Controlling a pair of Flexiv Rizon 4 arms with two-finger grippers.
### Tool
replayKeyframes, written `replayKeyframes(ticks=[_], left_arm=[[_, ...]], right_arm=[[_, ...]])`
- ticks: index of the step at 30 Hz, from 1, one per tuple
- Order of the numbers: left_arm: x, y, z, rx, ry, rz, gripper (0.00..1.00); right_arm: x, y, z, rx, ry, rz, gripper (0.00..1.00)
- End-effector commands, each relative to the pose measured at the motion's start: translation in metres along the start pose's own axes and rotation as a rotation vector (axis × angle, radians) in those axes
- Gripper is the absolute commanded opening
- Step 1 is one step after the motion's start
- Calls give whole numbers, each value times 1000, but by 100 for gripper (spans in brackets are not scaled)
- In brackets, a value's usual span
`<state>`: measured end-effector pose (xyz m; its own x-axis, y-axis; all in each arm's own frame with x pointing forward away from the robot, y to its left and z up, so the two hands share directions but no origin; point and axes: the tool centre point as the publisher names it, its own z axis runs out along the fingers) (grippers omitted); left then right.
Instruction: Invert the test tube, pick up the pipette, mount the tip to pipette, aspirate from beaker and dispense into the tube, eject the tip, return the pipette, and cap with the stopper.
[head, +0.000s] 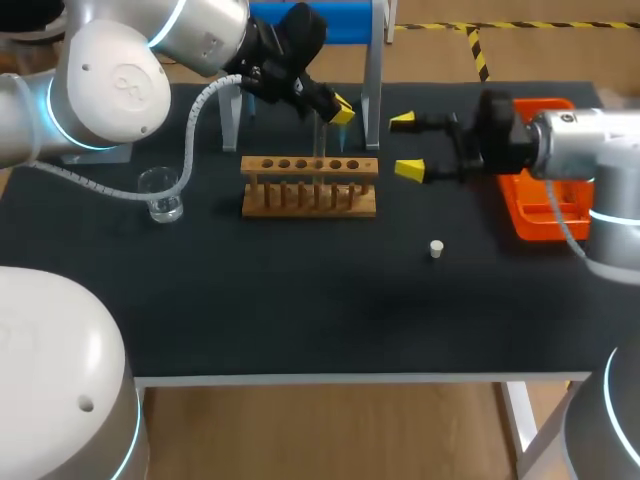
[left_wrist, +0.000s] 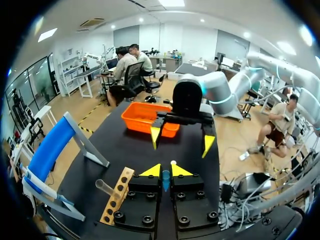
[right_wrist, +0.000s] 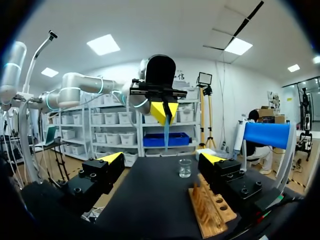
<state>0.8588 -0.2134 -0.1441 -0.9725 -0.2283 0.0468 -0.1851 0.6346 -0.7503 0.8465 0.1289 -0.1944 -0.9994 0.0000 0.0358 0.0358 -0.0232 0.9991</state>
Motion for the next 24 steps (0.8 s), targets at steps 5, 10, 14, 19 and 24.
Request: replayKeyframes(ticks=[5, 10, 14, 19, 24], left_arm=[[0, -1, -1, -5, 2, -1, 0], [0, -1, -1, -5, 2, -1, 0], [0, -1, -1, -5, 2, -1, 0], [0, -1, -1, -5, 2, -1, 0], [0, -1, -1, -5, 2, -1, 0]], right_arm=[[10, 7, 20, 30, -55, -20, 100], [10, 8, 35, 45, -51, -46, 100], [4, 7, 47, 54, -55, -55, 100], [-6, 8, 58, 62, -59, -58, 100], [-16, 11, 68, 63, -57, -60, 100]])
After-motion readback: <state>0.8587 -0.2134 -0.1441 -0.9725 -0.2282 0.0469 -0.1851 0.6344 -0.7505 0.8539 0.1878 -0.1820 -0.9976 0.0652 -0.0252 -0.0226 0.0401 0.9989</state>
